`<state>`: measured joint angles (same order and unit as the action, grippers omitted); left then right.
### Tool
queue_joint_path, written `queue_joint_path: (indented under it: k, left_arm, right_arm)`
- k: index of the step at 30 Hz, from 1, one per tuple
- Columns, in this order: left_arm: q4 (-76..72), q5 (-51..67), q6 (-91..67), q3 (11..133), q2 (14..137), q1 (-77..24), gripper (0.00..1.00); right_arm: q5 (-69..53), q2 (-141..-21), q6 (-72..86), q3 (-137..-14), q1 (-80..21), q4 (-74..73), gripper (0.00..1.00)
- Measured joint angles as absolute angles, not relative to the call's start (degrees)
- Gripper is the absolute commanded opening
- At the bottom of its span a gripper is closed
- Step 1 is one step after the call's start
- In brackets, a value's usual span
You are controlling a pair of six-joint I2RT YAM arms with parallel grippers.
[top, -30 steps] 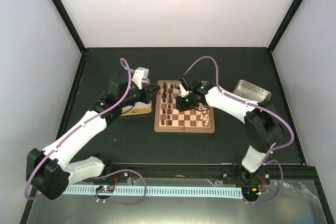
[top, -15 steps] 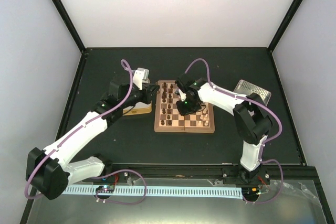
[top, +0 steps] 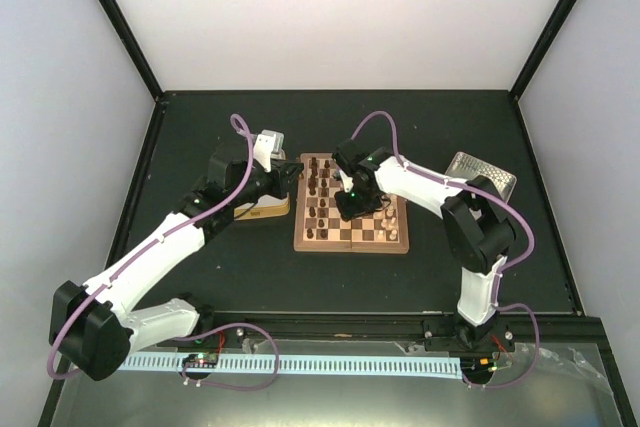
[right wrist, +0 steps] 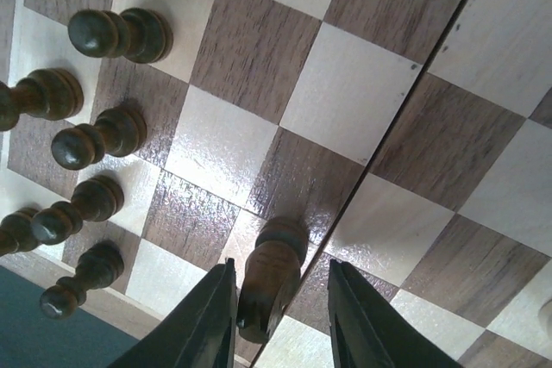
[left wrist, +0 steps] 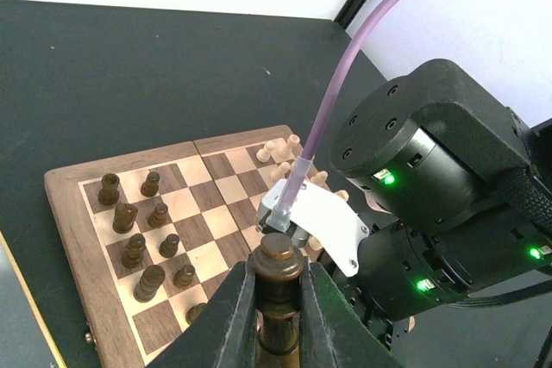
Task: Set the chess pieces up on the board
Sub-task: Place the chess piece on the chessboard.
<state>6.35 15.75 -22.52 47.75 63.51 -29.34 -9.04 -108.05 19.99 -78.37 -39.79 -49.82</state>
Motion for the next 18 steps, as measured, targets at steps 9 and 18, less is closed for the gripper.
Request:
queue_joint_path:
  k: [9, 18]
  left_arm:
    - [6.33, 14.85, -22.55, 47.68, 63.46, -29.34, 0.04]
    - [6.15, 9.61, -23.09, 45.91, 61.08, -29.34, 0.04]
  right_arm:
    - [-7.11, -101.58, 21.56, -77.78, -39.79, -46.5, 0.42]
    - [-5.04, -100.49, 20.88, -76.12, -40.45, -44.99, 0.4]
